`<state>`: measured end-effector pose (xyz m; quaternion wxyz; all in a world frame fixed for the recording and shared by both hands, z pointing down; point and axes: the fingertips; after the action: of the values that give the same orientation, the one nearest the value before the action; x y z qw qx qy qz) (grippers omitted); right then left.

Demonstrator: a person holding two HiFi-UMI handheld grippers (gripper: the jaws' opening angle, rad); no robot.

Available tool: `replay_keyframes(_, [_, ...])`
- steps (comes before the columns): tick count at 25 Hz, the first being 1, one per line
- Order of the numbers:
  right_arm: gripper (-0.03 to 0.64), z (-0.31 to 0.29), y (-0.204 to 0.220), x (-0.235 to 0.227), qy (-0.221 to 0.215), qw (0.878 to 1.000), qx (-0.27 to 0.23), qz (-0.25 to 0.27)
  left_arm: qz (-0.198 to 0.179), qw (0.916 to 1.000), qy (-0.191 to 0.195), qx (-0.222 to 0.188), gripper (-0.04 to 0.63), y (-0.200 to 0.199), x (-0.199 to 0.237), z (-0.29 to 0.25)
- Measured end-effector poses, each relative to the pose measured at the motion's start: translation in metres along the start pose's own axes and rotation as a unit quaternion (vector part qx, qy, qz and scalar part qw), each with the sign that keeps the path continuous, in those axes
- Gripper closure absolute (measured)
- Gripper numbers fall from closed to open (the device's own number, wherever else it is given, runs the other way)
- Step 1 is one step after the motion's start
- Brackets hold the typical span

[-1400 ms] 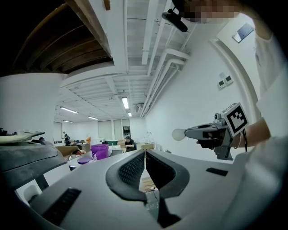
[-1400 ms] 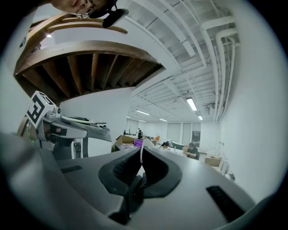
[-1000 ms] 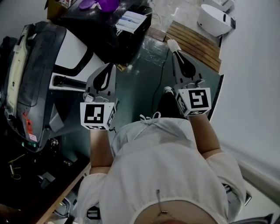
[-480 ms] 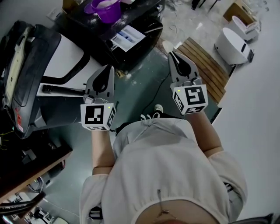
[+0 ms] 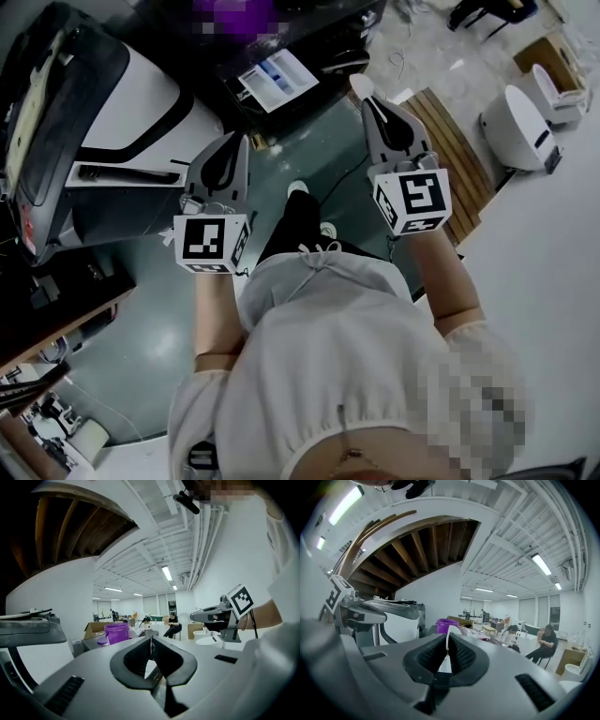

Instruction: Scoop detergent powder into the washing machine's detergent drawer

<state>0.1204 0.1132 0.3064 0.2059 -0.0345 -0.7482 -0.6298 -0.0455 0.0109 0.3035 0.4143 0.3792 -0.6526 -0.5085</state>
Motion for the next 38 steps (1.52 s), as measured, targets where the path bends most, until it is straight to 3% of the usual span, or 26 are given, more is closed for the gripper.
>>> replay_keyframes(7, [0.609, -0.085, -0.002, -0.019, -0.037, 0.999, -0.002, 0.015, 0.006, 0.9998, -0.019, -0.009, 0.569, -0.01, 0.039, -0.059])
replay_keyframes(18, [0.609, -0.258, -0.038, -0.03, -0.112, 0.992, -0.011, 0.055, 0.017, 0.9971, -0.064, -0.038, 0.569, -0.057, 0.147, -0.144])
replay_keyframes(24, [0.607, -0.347, -0.044, -0.026, -0.165, 0.981, 0.023, 0.104, 0.016, 0.9966, -0.07, -0.039, 0.569, -0.068, 0.196, -0.176])
replay_keyframes(30, [0.607, -0.415, -0.037, -0.006, -0.245, 0.951, 0.088, 0.168, 0.016, 0.9964, -0.075, -0.035, 0.569, -0.072, 0.229, -0.194])
replay_keyframes(38, [0.607, -0.464, -0.008, 0.03, -0.345, 0.881, 0.186, 0.266, 0.023, 0.9951, -0.093, -0.027, 0.569, -0.069, 0.253, -0.197])
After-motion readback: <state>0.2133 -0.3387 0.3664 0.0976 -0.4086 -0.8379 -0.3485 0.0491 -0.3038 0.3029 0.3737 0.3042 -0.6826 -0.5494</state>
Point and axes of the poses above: the fingertips, and each gripper's own axes: z backward along the fingers, x to its left, y out of its underside, and after that the axes turned 14 degrees about z, right-handed
